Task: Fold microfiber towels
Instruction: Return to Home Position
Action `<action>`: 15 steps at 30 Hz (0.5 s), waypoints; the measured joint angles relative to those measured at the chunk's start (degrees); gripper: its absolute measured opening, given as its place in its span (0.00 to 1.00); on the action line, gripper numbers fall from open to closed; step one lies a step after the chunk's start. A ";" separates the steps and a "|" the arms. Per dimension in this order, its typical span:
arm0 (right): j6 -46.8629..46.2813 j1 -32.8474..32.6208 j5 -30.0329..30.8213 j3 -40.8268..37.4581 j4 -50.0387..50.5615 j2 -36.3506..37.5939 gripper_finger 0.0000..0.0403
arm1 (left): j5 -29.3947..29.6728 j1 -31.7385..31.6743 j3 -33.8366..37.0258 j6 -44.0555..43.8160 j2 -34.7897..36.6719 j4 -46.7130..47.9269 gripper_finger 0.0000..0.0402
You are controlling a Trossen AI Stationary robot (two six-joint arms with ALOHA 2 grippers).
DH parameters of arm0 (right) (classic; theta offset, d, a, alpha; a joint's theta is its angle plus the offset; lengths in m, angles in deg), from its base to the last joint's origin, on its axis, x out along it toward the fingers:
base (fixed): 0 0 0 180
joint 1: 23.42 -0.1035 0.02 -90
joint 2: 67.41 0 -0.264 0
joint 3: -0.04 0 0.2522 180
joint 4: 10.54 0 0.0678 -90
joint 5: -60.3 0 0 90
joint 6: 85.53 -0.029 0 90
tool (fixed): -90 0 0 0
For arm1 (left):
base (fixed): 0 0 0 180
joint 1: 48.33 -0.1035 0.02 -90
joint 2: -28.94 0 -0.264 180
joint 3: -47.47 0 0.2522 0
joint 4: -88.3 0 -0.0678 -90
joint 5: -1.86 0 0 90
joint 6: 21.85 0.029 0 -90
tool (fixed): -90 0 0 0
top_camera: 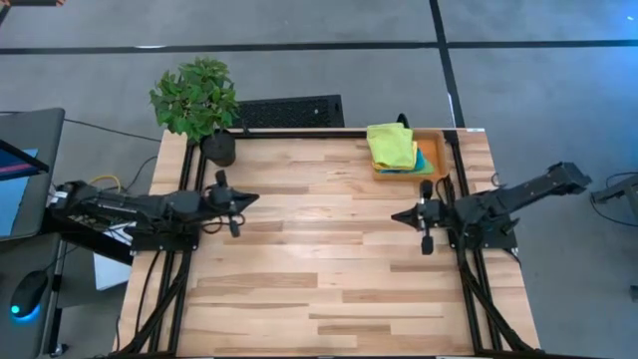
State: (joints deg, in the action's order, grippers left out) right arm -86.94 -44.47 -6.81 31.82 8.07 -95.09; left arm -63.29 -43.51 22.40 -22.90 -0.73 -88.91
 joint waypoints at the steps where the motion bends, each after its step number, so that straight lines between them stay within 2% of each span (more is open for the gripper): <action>1: 0.22 1.12 -2.00 -1.00 -1.18 -0.02 0.01 | -0.01 0.00 1.61 0.35 2.69 -0.12 0.00; 6: 0.33 6.28 -8.69 -5.96 -11.28 -0.03 0.01 | -0.32 -0.02 8.32 2.04 17.19 0.83 0.00; 10: 0.22 9.36 -11.49 -9.89 -18.32 -0.04 0.01 | -1.00 -0.02 10.39 2.49 27.22 7.12 0.00; 12: -0.25 10.57 -11.49 -11.83 -21.00 -0.04 0.01 | -3.39 -0.05 9.87 4.49 29.70 8.25 0.00; 15: -0.15 12.13 -11.52 -15.04 -26.75 -0.04 0.01 | -5.10 0.01 9.60 6.06 29.42 9.27 0.00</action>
State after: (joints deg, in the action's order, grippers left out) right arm -87.09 -32.33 -18.34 16.78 -18.68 -95.14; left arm -68.39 -43.50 32.00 -16.83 28.69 -79.64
